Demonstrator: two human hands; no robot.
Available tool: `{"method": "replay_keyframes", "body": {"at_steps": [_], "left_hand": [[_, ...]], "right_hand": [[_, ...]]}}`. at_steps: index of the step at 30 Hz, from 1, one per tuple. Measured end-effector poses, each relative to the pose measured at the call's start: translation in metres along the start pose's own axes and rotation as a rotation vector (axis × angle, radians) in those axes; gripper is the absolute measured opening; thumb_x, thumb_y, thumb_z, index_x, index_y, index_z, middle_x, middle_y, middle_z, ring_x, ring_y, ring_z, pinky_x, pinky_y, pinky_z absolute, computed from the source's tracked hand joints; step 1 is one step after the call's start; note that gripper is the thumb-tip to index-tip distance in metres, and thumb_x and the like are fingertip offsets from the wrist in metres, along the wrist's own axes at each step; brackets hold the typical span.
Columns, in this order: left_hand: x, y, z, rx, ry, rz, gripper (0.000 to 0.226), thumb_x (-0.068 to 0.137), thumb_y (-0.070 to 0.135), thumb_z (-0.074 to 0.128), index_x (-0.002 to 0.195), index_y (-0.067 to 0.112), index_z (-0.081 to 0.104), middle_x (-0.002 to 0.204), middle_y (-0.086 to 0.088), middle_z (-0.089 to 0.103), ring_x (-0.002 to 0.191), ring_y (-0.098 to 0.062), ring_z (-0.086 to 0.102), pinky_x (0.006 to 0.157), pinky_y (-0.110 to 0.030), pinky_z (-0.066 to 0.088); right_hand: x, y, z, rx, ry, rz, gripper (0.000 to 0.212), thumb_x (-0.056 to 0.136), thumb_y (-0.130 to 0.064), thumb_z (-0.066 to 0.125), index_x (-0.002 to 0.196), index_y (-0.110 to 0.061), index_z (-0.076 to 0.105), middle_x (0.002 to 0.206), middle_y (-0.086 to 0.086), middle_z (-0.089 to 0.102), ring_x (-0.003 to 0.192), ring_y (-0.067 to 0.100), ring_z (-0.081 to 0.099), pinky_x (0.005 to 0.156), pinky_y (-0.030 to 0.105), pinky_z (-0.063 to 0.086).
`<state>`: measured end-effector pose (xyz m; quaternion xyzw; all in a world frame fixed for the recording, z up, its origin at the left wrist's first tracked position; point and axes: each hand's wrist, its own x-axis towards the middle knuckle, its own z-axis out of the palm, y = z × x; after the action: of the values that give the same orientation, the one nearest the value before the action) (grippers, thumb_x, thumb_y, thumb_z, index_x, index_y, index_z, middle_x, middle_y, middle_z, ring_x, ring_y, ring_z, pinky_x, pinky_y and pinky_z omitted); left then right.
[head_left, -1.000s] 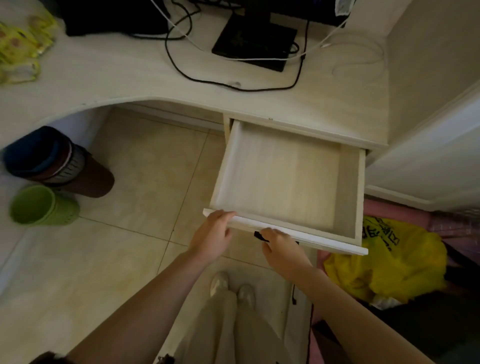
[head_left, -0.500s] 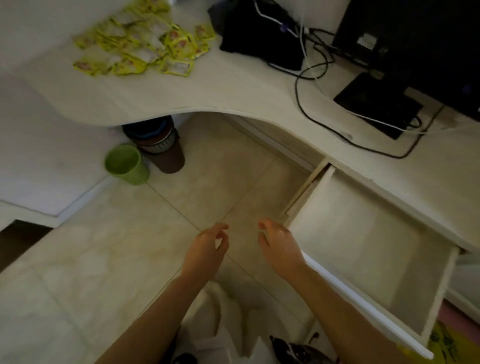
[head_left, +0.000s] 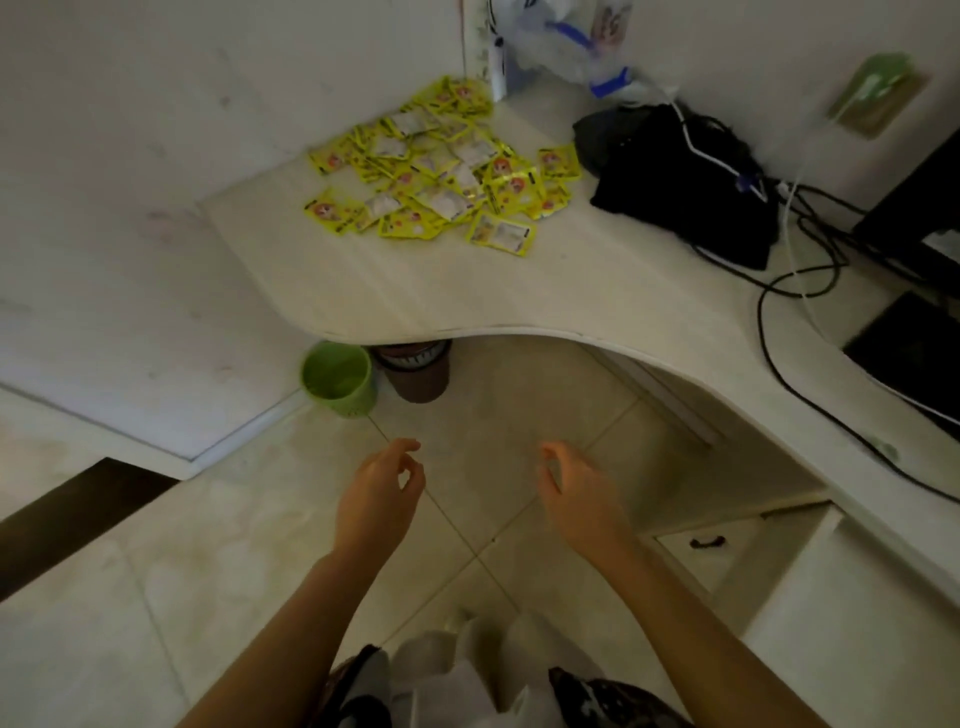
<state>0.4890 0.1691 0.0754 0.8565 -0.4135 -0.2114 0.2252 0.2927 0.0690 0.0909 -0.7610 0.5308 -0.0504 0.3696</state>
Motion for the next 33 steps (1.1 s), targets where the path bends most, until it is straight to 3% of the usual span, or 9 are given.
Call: {"method": "replay_keyframes", "body": {"at_steps": [6, 11, 16, 20, 23, 27, 33], "left_hand": [[0.085, 0.011, -0.017, -0.002, 0.045, -0.006, 0.028, 0.093, 0.023, 0.055, 0.119, 0.020, 0.061, 0.091, 0.009, 0.057, 0.097, -0.017, 0.060, 0.081, -0.026, 0.044], [0.157, 0.030, -0.018, 0.017, 0.083, -0.023, 0.022, 0.090, 0.021, 0.058, 0.111, 0.016, 0.064, 0.099, 0.000, 0.066, 0.093, -0.020, 0.062, 0.076, -0.025, 0.043], [0.222, 0.049, -0.017, -0.018, 0.042, -0.072, 0.023, 0.091, 0.024, 0.058, 0.113, 0.020, 0.063, 0.100, 0.005, 0.065, 0.094, -0.014, 0.059, 0.080, -0.026, 0.046], [0.271, 0.063, -0.017, 0.003, 0.013, -0.059, 0.022, 0.090, 0.024, 0.059, 0.111, 0.020, 0.064, 0.103, 0.003, 0.065, 0.098, -0.018, 0.060, 0.083, -0.033, 0.049], [0.310, 0.069, -0.019, 0.055, -0.035, -0.002, 0.024, 0.091, 0.022, 0.057, 0.114, 0.019, 0.063, 0.109, 0.000, 0.063, 0.103, -0.020, 0.059, 0.082, -0.031, 0.046], [0.365, 0.078, -0.025, 0.160, -0.103, 0.102, 0.036, 0.091, 0.019, 0.055, 0.128, 0.017, 0.054, 0.130, -0.004, 0.053, 0.124, -0.025, 0.046, 0.095, -0.038, 0.043], [0.448, 0.087, -0.028, 0.307, -0.163, 0.362, 0.051, 0.092, 0.008, 0.052, 0.141, 0.013, 0.040, 0.147, -0.007, 0.039, 0.138, -0.028, 0.030, 0.108, -0.040, 0.035]], "right_hand": [[0.093, -0.034, -0.017, -0.003, 0.011, -0.048, 0.039, 0.098, -0.022, 0.044, 0.136, -0.012, 0.047, 0.133, 0.007, 0.057, 0.121, 0.022, 0.053, 0.097, 0.026, 0.041], [0.183, -0.047, -0.041, -0.056, 0.019, -0.140, 0.035, 0.096, -0.019, 0.046, 0.130, -0.010, 0.051, 0.125, 0.011, 0.060, 0.117, 0.027, 0.054, 0.096, 0.033, 0.042], [0.257, -0.065, -0.069, -0.100, -0.035, -0.205, 0.037, 0.096, -0.022, 0.047, 0.132, -0.012, 0.049, 0.128, 0.006, 0.057, 0.118, 0.025, 0.052, 0.096, 0.038, 0.045], [0.313, -0.077, -0.086, -0.126, -0.056, -0.213, 0.037, 0.096, -0.023, 0.047, 0.131, -0.011, 0.049, 0.129, 0.007, 0.056, 0.119, 0.026, 0.051, 0.096, 0.039, 0.045], [0.350, -0.085, -0.092, -0.143, -0.071, -0.189, 0.039, 0.096, -0.024, 0.048, 0.132, -0.010, 0.048, 0.130, 0.010, 0.054, 0.121, 0.028, 0.049, 0.097, 0.040, 0.045], [0.392, -0.094, -0.092, -0.173, -0.079, -0.160, 0.042, 0.095, -0.023, 0.048, 0.135, -0.009, 0.045, 0.135, 0.011, 0.050, 0.123, 0.030, 0.048, 0.099, 0.042, 0.044], [0.437, -0.099, -0.081, -0.264, -0.101, -0.082, 0.041, 0.096, -0.023, 0.050, 0.133, -0.007, 0.043, 0.133, 0.015, 0.046, 0.120, 0.032, 0.047, 0.094, 0.039, 0.044]]}}
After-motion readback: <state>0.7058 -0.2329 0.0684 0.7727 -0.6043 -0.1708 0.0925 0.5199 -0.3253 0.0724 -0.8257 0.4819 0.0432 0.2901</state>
